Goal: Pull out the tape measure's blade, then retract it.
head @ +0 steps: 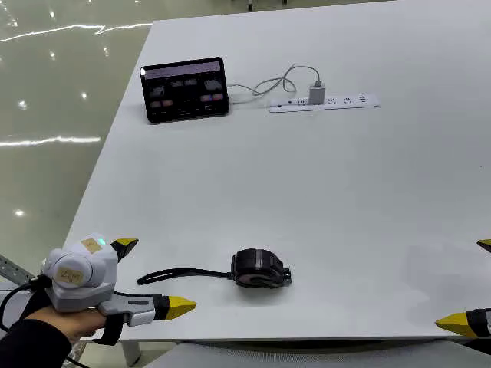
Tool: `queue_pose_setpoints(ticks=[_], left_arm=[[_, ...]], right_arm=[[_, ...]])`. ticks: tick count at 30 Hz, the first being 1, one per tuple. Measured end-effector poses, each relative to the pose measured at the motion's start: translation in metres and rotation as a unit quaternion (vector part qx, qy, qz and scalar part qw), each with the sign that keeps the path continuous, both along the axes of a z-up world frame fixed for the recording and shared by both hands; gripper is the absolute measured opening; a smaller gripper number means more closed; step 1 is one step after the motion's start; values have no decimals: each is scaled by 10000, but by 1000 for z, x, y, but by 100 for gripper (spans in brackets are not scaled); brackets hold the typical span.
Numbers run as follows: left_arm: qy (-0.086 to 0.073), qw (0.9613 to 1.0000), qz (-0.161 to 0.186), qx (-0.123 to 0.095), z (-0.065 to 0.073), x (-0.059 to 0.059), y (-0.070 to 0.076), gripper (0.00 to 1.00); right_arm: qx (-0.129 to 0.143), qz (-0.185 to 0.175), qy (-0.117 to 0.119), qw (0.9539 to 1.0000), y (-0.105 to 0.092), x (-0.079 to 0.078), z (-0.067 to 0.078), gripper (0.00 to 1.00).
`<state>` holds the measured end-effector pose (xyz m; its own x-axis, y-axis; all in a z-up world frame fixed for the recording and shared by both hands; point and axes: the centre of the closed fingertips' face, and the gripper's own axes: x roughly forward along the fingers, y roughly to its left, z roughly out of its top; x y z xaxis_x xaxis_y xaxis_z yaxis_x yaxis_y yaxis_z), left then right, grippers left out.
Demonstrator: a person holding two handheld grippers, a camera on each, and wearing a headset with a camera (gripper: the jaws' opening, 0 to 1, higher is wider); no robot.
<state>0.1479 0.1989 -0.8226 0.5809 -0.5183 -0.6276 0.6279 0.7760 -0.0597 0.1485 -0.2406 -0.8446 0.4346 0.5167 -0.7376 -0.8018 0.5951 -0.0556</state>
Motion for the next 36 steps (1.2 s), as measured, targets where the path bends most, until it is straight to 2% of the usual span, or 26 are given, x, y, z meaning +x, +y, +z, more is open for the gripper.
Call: queue_pose_setpoints(ticks=[4, 11, 13, 17, 20, 23, 24, 26, 28, 29, 31, 33, 34, 35, 36], left_arm=[[-21, 10000, 48, -39, 1, 2, -1, 100], [17, 9999, -17, -123, 0, 0, -2, 100], [21, 10000, -49, -27, -1, 0, -1, 100], [36, 9998, -175, -38, 0, -2, -7, 100], [122, 9997, -204, 52, 0, 2, -9, 100], [88, 9991, -418, 46, 4, 4, -18, 100], [109, 9983, -578, 50, 6, 5, -24, 100], [12, 9965, -823, 110, 10, 10, -34, 100], [53, 9940, -1086, 147, 10, 10, -44, 100], [90, 9914, -1292, 185, 10, 10, -52, 100], [-17, 9866, -1589, 381, 11, 13, -62, 99], [159, 9830, -1780, 418, 8, 11, -69, 98], [96, 9812, -1865, 477, 8, 14, -75, 98], [118, 9795, -1942, 527, 7, 15, -78, 98], [189, 9758, -2098, 584, 4, 14, -83, 98]], right_arm=[[27, -47, -44, 10000, 0, 4, 5, 98], [36, -13, 6, 10000, 1, 3, 3, 97], [29, -15, 5, 10000, 0, 3, 2, 96], [55, 1, -8, 10000, 2, 5, 3, 99], [129, 34, 45, 9999, 8, 7, 5, 98], [298, 285, 0, 9991, 24, 7, 9, 100], [294, 354, -66, 9989, 29, 10, 11, 100], [389, 611, 67, 9974, 43, 9, 10, 100], [362, 698, -88, 9969, 51, 16, 13, 100], [399, 794, -95, 9960, 59, 18, 14, 100], [526, 993, -86, 9936, 77, 20, 19, 99], [538, 1166, -143, 9916, 90, 22, 22, 96], [524, 1246, -155, 9907, 99, 24, 23, 97], [533, 1303, -150, 9899, 106, 24, 23, 98], [534, 1405, -141, 9885, 115, 25, 23, 99]])
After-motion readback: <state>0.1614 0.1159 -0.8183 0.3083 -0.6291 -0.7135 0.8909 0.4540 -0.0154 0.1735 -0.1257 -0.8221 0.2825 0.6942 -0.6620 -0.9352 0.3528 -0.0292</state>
